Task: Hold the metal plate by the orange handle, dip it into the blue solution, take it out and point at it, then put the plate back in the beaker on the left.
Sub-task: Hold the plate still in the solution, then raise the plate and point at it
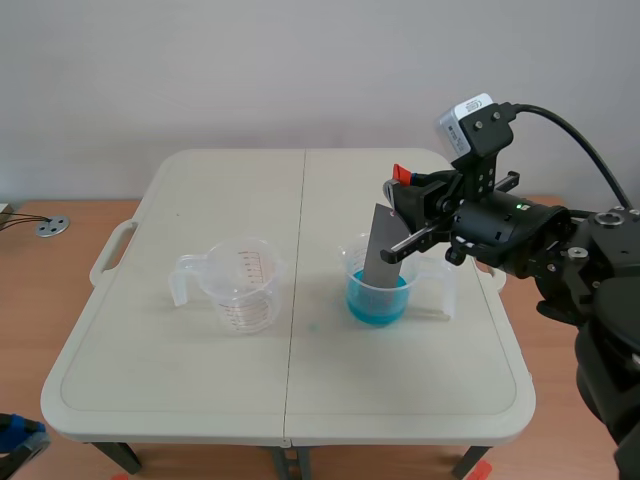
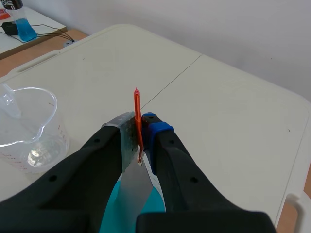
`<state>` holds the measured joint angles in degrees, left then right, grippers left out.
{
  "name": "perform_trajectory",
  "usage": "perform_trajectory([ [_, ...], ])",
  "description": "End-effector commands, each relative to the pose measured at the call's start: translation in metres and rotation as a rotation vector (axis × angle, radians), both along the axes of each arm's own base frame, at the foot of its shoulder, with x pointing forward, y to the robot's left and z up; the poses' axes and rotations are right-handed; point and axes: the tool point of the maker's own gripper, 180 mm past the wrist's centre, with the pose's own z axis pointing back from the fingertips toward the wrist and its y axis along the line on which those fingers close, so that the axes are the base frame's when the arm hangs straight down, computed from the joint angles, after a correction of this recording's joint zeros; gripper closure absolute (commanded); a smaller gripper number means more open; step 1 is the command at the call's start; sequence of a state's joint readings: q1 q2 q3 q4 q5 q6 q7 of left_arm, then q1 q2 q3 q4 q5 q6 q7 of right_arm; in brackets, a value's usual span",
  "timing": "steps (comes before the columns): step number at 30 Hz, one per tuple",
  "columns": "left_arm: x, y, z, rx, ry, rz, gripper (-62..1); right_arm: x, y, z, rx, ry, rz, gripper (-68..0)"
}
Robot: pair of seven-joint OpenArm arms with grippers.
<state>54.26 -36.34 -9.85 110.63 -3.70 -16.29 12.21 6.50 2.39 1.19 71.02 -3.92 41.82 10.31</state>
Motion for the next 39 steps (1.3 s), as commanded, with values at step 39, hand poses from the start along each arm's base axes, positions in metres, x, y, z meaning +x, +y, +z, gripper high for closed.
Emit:
perform_trajectory([
  [39, 0.003, -0.005, 0.005, -0.021, -0.016, 0.001, -1.7, 0.01, -0.002, 0.083, -0.095, -0.225, 0.011, -1.3],
])
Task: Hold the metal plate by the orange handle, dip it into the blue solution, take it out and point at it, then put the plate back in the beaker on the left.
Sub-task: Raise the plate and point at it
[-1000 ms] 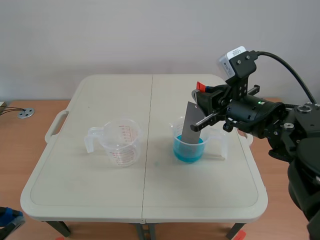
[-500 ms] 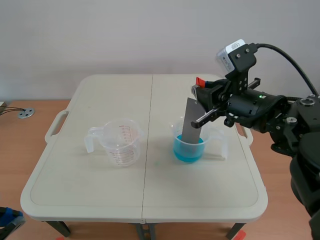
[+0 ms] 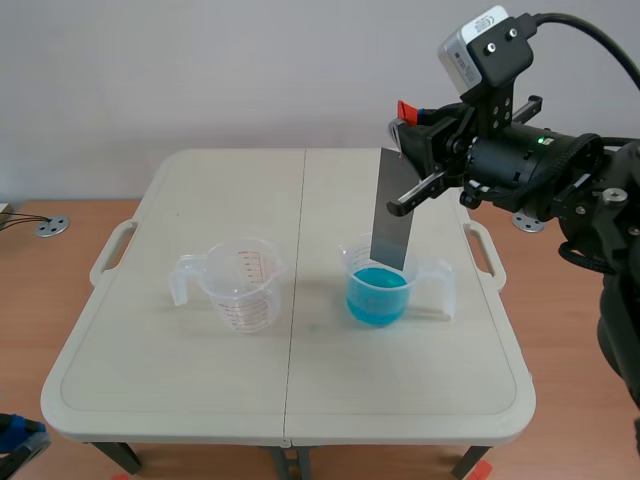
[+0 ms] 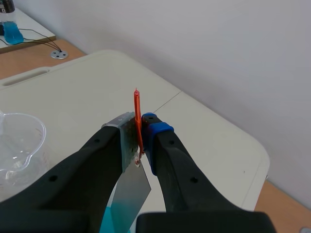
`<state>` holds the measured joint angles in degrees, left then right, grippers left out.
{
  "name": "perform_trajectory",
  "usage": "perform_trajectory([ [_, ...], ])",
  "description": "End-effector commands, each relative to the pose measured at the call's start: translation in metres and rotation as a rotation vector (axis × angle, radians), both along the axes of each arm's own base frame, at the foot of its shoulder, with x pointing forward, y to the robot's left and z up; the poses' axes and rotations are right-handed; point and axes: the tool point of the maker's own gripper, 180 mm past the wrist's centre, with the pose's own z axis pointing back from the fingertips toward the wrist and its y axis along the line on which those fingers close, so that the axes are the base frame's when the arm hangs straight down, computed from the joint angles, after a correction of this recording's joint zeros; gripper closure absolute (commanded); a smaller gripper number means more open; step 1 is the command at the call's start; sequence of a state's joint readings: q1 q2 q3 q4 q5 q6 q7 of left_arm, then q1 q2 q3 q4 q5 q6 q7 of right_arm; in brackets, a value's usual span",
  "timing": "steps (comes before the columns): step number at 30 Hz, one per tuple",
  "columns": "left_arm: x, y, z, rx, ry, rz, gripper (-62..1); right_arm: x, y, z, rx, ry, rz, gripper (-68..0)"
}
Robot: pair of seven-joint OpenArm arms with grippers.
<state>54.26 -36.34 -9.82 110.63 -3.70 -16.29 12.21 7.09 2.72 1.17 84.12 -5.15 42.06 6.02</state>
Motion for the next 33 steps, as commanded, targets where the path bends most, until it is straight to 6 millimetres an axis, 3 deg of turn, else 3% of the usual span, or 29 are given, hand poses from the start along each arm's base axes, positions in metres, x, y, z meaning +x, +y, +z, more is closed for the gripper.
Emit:
perform_trajectory([
  [1, 0.003, -0.005, 0.005, -0.021, -0.017, 0.001, -1.7, 0.002, -0.002, 0.02, 0.004, -0.055, 0.01, -1.3],
  [8, 0.008, -0.008, 0.01, -0.028, -0.047, -0.027, -1.7, 0.001, -0.001, 0.036, -0.016, -0.095, 0.008, -1.3],
  [17, 0.033, -0.005, 0.024, 0.013, -0.125, -0.084, -1.7, -0.006, 0.001, 0.054, -0.02, -0.14, 0.009, -1.3],
  [33, 0.094, -0.02, 0.077, -0.081, -0.325, -0.094, -1.6, -0.022, 0.012, 0.098, 0.051, -0.193, 0.042, -1.3],
])
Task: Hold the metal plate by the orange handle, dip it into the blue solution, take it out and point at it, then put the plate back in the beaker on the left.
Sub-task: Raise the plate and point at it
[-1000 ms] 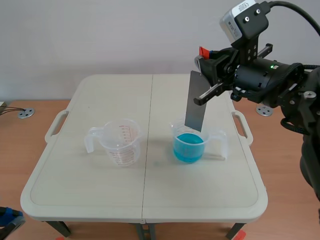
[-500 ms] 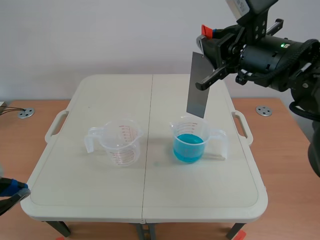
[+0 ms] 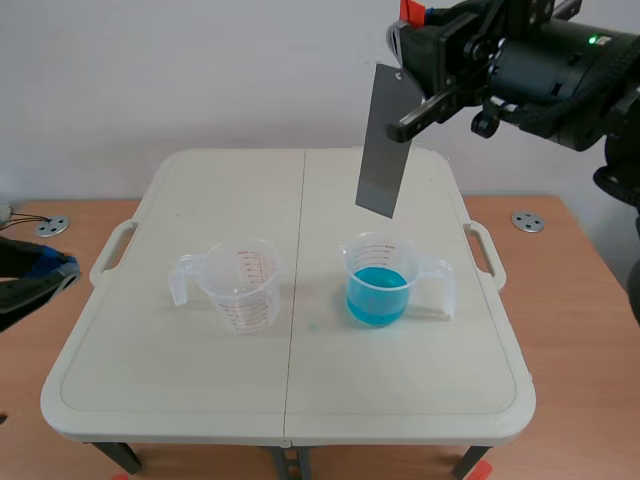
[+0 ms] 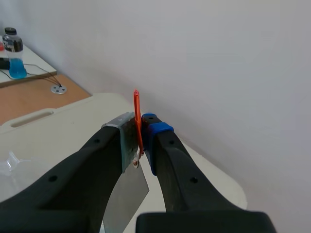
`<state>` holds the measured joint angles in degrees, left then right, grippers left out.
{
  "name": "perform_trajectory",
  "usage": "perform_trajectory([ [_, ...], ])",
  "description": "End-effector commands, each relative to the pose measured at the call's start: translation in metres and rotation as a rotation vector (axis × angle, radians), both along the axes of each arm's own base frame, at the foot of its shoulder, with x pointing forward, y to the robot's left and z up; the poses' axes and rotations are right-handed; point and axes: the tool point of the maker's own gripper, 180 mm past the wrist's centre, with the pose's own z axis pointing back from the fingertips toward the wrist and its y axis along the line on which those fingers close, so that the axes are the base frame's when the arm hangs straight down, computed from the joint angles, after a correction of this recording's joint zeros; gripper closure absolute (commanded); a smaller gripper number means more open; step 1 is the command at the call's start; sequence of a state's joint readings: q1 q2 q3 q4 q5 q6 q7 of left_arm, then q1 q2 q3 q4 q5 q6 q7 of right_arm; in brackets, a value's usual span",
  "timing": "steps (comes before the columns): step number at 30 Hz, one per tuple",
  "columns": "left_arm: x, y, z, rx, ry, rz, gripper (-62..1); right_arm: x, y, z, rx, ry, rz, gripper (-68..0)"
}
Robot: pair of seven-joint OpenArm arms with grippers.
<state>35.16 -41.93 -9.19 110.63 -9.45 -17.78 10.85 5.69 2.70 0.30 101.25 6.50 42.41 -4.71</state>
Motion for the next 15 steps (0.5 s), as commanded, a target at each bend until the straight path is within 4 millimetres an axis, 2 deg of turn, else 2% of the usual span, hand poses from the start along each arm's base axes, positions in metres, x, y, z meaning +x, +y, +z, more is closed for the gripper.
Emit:
perform_trajectory([
  [1, 0.005, -0.011, 0.01, -0.028, -0.037, -0.027, -1.6, -0.003, 0.001, 0.017, 0.005, -0.045, 0.014, -1.3],
  [6, 0.022, -0.027, 0.02, -0.069, -0.084, -0.062, -1.6, -0.006, 0.002, 0.024, 0.023, -0.041, 0.022, -1.3],
  [15, 0.056, -0.062, 0.026, -0.158, -0.125, -0.119, -1.6, -0.008, 0.004, 0.023, 0.054, 0.003, 0.036, -1.3],
])
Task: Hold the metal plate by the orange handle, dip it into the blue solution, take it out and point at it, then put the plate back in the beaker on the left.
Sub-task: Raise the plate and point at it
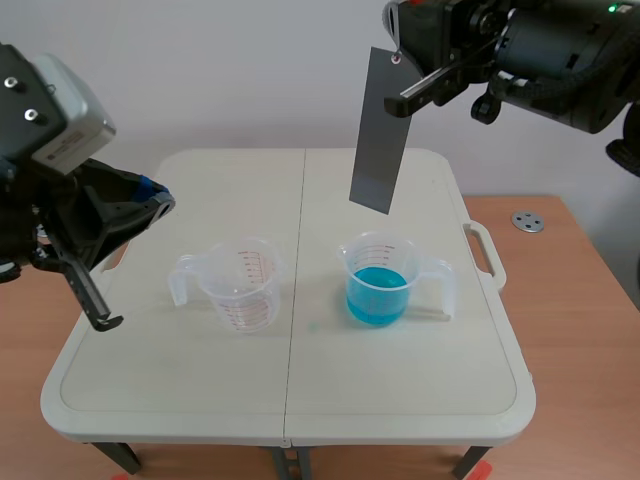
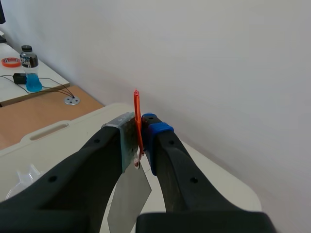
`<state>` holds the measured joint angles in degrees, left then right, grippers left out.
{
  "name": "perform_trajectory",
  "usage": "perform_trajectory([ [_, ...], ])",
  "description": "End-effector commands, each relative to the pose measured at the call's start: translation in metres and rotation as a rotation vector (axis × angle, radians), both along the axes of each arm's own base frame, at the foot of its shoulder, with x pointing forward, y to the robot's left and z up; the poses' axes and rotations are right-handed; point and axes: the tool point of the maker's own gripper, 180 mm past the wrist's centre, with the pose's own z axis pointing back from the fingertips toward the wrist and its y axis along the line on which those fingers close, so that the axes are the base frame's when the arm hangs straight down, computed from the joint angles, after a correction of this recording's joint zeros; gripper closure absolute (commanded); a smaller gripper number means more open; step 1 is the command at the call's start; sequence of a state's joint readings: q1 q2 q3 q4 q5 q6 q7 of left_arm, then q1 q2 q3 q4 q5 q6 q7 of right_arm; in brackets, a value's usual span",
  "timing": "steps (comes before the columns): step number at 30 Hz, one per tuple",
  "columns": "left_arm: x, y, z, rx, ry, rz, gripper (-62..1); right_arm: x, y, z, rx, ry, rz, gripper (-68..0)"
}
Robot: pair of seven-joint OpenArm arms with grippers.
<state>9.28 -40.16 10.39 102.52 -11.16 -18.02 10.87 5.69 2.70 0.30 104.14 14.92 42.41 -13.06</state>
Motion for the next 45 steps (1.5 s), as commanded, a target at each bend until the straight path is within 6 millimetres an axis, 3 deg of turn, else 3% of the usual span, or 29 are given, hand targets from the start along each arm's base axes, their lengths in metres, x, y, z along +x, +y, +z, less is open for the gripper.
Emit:
perform_trajectory([
  [1, 0.006, -0.009, 0.007, -0.045, -0.021, -0.003, -1.7, -0.002, 0.001, 0.014, 0.013, -0.04, 0.017, -1.3],
  [11, 0.029, -0.06, -0.008, -0.12, 0.027, -0.101, -1.7, -0.003, 0.001, 0.015, 0.023, -0.039, 0.022, -1.3],
  [19, 0.045, -0.087, -0.022, -0.142, 0.067, -0.14, -1.7, -0.003, 0.001, 0.015, 0.024, -0.04, 0.022, -1.3],
  [28, 0.064, -0.101, -0.034, -0.134, 0.085, -0.132, -1.7, -0.003, 0.001, 0.015, 0.024, -0.04, 0.022, -1.3],
  [45, 0.061, -0.11, -0.038, -0.118, 0.085, -0.158, -1.7, -0.003, 0.001, 0.014, 0.021, -0.036, 0.021, -1.3],
])
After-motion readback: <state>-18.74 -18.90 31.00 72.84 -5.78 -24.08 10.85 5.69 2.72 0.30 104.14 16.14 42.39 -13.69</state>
